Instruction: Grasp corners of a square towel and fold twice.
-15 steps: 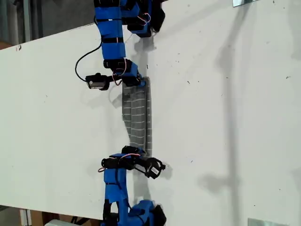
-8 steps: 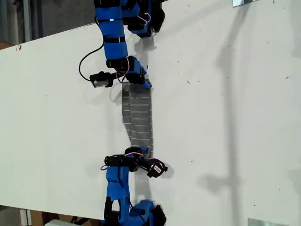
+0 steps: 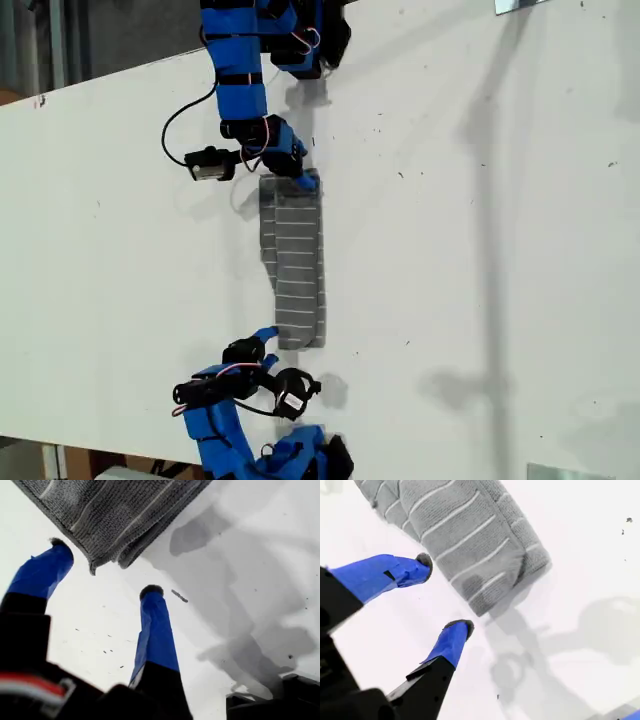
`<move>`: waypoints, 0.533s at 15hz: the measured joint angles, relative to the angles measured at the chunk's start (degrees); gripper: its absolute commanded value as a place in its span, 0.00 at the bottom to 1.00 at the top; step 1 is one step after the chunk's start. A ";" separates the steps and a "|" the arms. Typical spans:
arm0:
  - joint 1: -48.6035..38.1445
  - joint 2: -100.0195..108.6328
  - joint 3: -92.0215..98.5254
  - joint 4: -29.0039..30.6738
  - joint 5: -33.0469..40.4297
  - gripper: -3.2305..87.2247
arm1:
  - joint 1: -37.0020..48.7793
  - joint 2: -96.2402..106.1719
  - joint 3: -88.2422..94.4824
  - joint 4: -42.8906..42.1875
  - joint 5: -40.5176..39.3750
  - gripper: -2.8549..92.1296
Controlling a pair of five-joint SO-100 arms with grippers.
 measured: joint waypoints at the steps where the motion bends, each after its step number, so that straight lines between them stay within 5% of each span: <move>1: -1.67 4.13 3.96 0.00 0.09 0.28 | 0.26 0.00 0.00 0.00 -0.26 0.35; 5: -4.48 14.06 13.36 -1.85 0.88 0.28 | 2.02 0.00 0.00 -1.23 -1.85 0.40; 8: -5.98 18.11 25.75 -10.28 -0.26 0.28 | 5.98 -6.33 -0.62 -3.69 -5.89 0.43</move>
